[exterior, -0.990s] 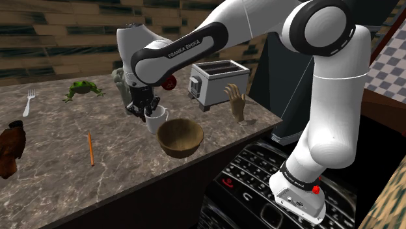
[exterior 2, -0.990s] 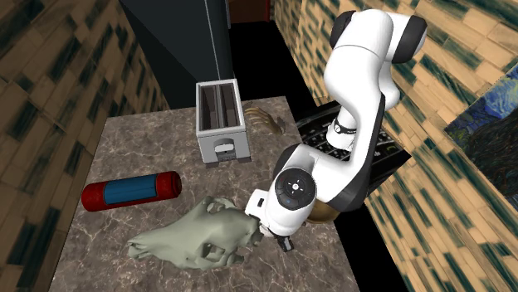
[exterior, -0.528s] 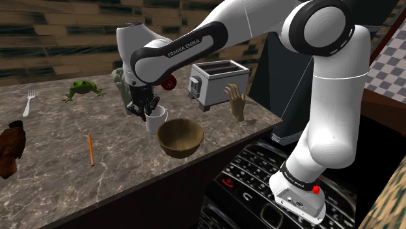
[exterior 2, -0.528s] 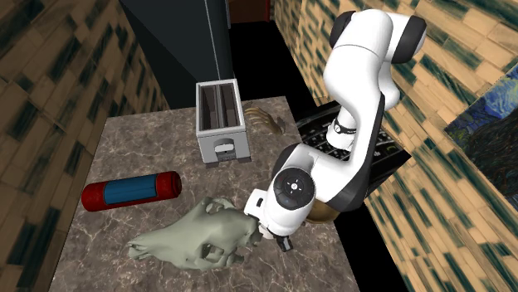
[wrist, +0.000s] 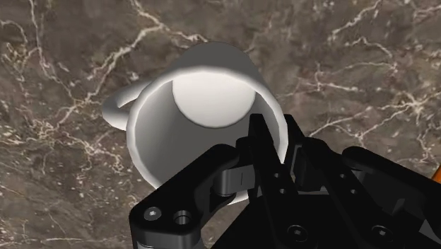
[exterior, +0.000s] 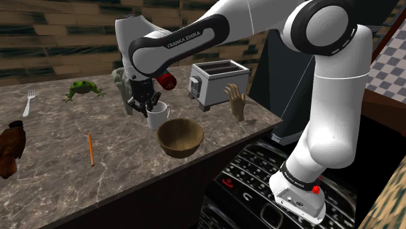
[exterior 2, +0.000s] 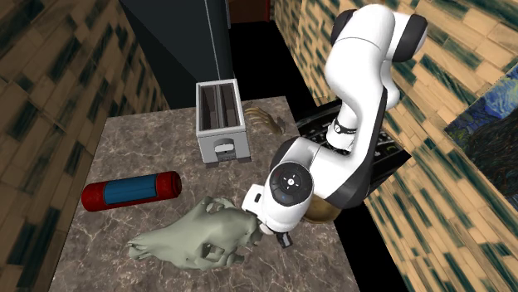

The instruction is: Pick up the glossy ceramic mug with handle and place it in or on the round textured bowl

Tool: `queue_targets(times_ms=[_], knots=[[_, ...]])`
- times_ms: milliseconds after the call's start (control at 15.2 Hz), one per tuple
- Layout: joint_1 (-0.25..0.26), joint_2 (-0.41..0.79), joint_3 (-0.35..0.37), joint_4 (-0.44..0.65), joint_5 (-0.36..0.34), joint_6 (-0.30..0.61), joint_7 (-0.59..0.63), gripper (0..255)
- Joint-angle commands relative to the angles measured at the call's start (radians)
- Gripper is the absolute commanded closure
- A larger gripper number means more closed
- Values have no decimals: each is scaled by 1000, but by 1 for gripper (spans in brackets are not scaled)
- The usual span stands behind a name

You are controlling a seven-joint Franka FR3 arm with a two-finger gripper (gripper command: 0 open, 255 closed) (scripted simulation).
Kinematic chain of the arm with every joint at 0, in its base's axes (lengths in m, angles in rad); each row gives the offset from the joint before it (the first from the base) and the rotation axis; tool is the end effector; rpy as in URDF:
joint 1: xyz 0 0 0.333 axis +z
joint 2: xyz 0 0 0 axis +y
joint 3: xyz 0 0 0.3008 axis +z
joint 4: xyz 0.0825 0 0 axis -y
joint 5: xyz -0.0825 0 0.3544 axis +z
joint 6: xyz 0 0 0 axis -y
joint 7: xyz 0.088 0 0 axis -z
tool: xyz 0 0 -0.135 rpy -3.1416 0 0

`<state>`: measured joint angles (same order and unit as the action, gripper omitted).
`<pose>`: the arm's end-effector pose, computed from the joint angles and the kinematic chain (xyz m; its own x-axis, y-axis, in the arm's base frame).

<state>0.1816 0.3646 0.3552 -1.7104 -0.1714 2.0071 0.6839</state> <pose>0.5424 0.2868 0.3569 0.9958 -0.0902 -0.0159 -0.0893 -0.9948 0.0487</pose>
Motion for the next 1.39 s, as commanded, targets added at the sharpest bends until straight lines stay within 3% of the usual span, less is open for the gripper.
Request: queue_targets(times_ms=[0,1320], knots=[[0,-9,2,15,5,-24,-2,255],[4,-56,14,220,30,-272,-26,255]])
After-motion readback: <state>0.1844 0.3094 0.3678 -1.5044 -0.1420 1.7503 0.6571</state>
